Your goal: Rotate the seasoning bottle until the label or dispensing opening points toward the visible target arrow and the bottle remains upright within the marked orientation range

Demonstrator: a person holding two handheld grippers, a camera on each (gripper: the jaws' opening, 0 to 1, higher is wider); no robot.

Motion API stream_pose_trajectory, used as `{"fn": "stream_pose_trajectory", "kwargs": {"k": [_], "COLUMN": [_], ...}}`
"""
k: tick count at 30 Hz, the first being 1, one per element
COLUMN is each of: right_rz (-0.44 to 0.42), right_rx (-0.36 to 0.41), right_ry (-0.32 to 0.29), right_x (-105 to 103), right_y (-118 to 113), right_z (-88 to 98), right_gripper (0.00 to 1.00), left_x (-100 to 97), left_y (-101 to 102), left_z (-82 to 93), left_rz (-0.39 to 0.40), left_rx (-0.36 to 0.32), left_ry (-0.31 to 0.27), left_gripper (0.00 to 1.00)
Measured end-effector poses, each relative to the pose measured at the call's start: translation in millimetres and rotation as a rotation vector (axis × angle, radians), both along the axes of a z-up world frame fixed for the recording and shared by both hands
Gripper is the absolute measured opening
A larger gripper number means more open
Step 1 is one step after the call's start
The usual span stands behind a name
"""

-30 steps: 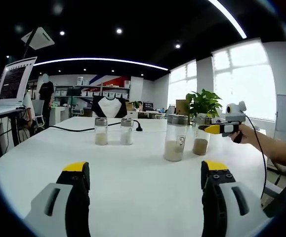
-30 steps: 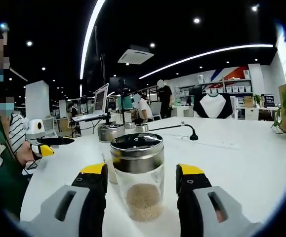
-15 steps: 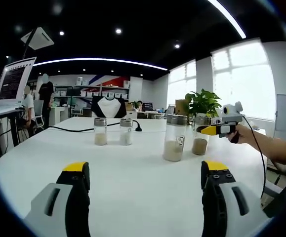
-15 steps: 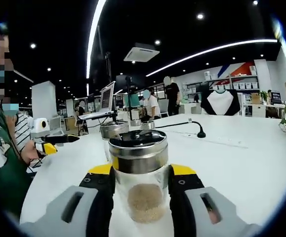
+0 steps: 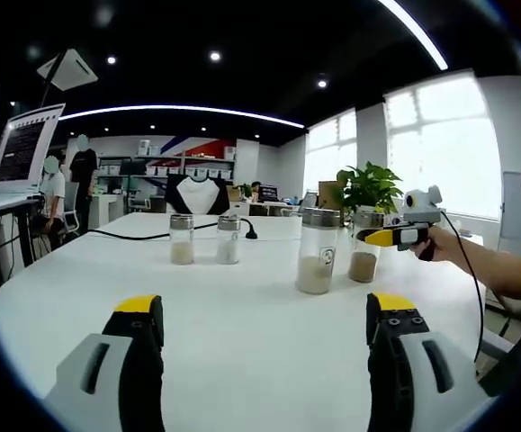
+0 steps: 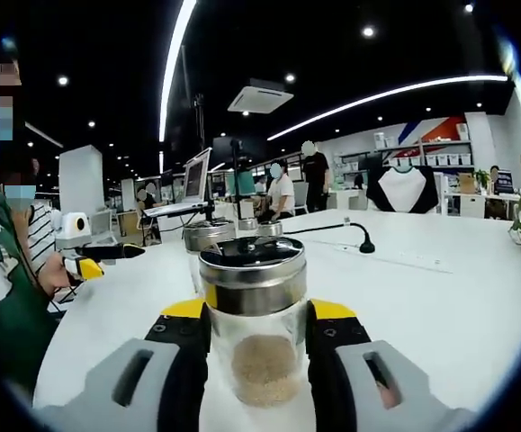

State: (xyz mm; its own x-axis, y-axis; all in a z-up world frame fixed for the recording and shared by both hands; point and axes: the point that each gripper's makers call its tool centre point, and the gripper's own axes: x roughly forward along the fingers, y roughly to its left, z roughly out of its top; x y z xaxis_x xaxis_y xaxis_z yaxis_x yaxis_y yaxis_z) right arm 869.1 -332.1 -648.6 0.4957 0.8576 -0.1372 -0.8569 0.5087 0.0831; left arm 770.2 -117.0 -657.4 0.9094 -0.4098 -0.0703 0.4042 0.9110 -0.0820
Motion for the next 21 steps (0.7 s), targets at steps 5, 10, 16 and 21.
{"fn": "stream_pose_trajectory", "kwargs": {"k": [5,10,16,21], "right_rz": [0.000,-0.014,-0.029,-0.047], "right_rx": [-0.005,-0.005,-0.012,-0.014], "right_ry": [-0.007,-0.009,-0.013,-0.015], "right_x": [-0.2,2.6,4.3,5.3], "right_y": [0.2,-0.2,0.2,0.0], "right_z": [-0.3,-0.4,-0.5,-0.6], "right_gripper": [0.40,0.40,0.40,0.40], "left_x": [-0.3,-0.4,-0.1,0.0], "left_y": [-0.2,0.2,0.9,0.2], "left_z": [0.1,0.7,0.6,-0.4], "left_rz": [0.000,-0.001,0.000,-0.002], "left_rx": [0.000,0.000,-0.002,-0.002], "left_ry": [0.000,-0.002,-0.003,0.000], "left_gripper": [0.99,0.99,0.99,0.99]}}
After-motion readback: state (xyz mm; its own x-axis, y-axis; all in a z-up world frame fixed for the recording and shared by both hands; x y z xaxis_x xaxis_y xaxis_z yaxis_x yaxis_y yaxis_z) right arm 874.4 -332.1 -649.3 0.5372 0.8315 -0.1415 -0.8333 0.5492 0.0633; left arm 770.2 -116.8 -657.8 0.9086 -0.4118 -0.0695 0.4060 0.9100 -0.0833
